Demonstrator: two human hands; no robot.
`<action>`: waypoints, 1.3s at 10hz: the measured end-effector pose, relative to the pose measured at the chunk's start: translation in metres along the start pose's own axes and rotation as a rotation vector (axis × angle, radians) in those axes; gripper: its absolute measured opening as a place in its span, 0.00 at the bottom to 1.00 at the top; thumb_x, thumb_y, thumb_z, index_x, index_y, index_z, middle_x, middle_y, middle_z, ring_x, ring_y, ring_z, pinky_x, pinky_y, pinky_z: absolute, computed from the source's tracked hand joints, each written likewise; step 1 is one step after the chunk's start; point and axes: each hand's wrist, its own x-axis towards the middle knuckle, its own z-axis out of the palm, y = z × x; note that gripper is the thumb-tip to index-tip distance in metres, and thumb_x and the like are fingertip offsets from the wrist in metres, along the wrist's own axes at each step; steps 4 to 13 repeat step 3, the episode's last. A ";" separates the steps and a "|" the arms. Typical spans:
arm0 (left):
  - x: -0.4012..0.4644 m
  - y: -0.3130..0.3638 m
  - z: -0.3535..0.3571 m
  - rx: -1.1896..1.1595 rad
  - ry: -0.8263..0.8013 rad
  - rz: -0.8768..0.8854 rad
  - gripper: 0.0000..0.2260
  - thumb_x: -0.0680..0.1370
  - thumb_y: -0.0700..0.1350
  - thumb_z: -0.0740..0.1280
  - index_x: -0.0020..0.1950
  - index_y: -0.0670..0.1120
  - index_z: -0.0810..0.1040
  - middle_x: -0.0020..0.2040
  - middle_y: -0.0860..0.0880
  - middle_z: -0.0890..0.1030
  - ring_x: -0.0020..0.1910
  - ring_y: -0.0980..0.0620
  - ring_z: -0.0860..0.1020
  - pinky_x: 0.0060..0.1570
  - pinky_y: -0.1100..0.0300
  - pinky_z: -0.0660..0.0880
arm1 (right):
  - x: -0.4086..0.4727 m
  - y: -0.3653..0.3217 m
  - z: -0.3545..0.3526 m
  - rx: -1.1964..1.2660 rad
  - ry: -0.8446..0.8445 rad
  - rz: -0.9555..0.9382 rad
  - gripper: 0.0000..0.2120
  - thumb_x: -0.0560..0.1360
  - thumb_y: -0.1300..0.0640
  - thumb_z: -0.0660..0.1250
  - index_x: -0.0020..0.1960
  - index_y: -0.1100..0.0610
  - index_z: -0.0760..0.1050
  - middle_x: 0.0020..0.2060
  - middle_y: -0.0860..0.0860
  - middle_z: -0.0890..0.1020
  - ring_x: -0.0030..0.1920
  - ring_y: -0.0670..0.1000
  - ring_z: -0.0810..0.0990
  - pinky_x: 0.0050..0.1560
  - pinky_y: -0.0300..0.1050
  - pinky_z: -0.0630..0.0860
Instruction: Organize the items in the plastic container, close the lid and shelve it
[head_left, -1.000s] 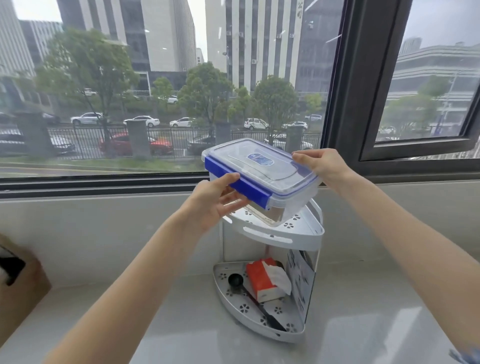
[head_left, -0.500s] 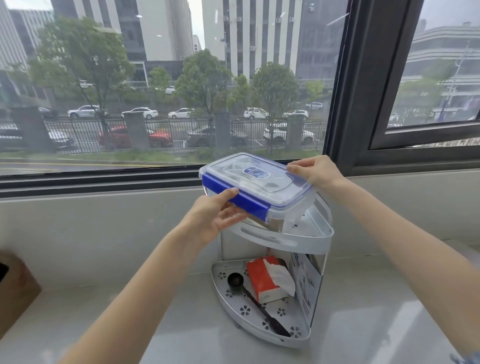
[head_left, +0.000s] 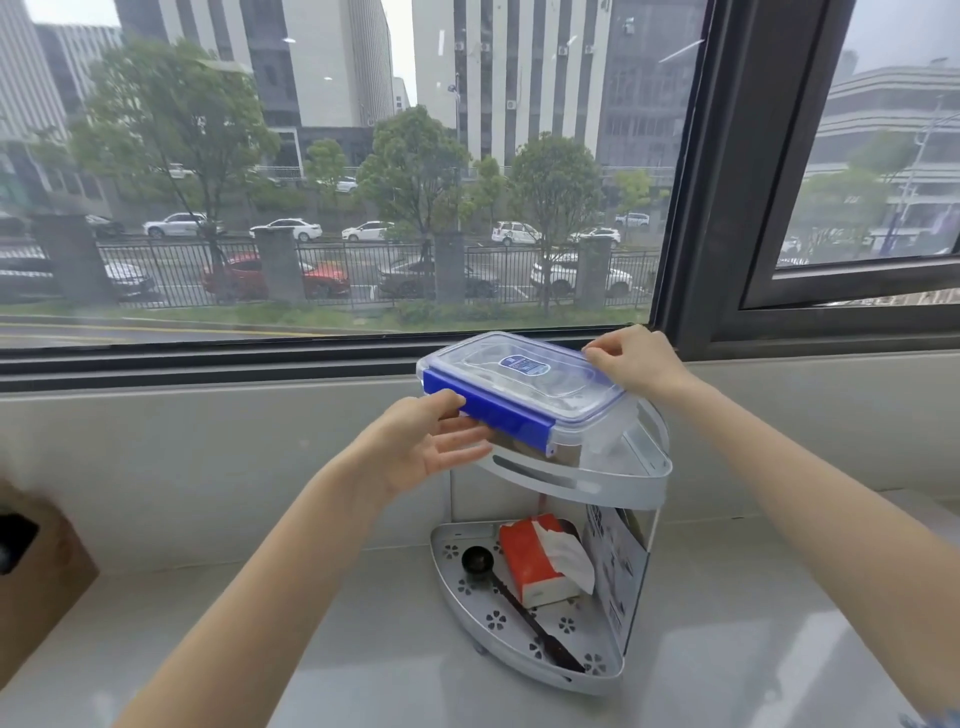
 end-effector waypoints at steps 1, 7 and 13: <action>-0.003 0.004 -0.006 0.029 0.006 0.007 0.07 0.77 0.38 0.58 0.52 0.41 0.72 0.47 0.42 0.77 0.44 0.49 0.79 0.37 0.56 0.81 | -0.004 -0.005 -0.004 -0.010 -0.018 -0.008 0.14 0.78 0.57 0.59 0.57 0.59 0.78 0.55 0.57 0.83 0.55 0.56 0.78 0.57 0.48 0.73; -0.031 0.025 -0.011 0.199 0.104 0.091 0.05 0.77 0.40 0.59 0.45 0.45 0.73 0.52 0.44 0.75 0.47 0.50 0.76 0.48 0.54 0.75 | -0.020 -0.039 -0.018 -0.065 -0.060 -0.065 0.17 0.78 0.58 0.57 0.65 0.57 0.72 0.64 0.56 0.77 0.62 0.56 0.75 0.63 0.46 0.69; -0.031 0.025 -0.011 0.199 0.104 0.091 0.05 0.77 0.40 0.59 0.45 0.45 0.73 0.52 0.44 0.75 0.47 0.50 0.76 0.48 0.54 0.75 | -0.020 -0.039 -0.018 -0.065 -0.060 -0.065 0.17 0.78 0.58 0.57 0.65 0.57 0.72 0.64 0.56 0.77 0.62 0.56 0.75 0.63 0.46 0.69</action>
